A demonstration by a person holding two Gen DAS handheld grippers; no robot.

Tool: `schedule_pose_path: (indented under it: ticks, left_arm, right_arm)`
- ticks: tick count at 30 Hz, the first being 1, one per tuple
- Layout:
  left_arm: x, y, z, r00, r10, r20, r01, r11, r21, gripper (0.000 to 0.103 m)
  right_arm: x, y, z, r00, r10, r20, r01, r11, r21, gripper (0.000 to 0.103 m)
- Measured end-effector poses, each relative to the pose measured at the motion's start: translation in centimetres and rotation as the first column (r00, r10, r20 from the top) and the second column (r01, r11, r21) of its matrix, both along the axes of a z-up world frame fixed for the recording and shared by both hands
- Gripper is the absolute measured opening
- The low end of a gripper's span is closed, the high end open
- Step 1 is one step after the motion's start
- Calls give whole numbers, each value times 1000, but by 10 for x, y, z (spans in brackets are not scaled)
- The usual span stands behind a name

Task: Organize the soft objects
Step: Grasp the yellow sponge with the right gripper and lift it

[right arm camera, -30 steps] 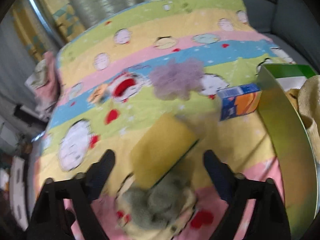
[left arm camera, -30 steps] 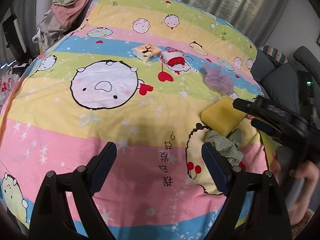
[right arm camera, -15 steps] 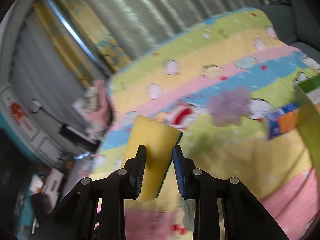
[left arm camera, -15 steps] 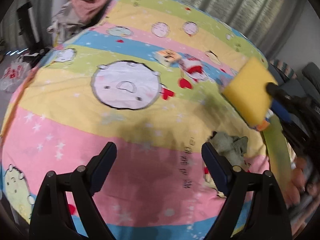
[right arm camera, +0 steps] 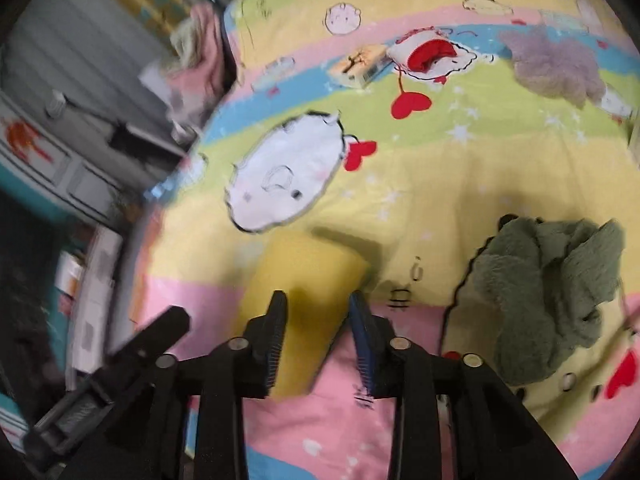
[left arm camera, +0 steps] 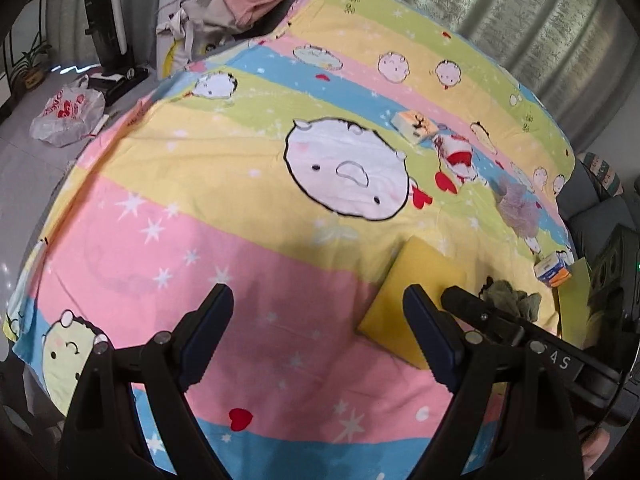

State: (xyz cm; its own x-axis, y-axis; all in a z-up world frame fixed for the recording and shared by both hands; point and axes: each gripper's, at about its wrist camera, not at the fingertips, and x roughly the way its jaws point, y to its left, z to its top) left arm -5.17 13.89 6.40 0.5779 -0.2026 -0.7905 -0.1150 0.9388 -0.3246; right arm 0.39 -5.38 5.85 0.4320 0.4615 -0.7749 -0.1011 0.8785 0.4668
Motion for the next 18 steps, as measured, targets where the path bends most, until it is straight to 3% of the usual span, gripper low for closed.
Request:
schedule_pose_path:
  ticks: [3, 8, 11, 14, 18]
  left_arm:
    - [0, -4, -3, 1000, -30, -7, 29, 999, -18, 86]
    - [0, -16, -10, 997, -66, -30, 64, 996, -58, 85]
    - [0, -25, -17, 993, -105, -55, 100, 990, -98, 85]
    - [0, -36, -22, 989, -132, -70, 123, 986, -117, 78]
    - [-1, -50, -21, 989, -143, -45, 141, 988, -56, 67]
  right_arm:
    - [-4, 1, 10, 1000, 3, 24, -1, 996, -85, 78]
    - [-2, -16, 33, 993, -31, 110, 35, 999, -38, 78]
    - [12, -18, 32, 996, -18, 90, 17, 1000, 14, 78]
    - [29, -3, 21, 997, 42, 63, -43, 999, 5, 74]
    - [35, 14, 10, 992, 108, 73, -106, 994, -22, 63]
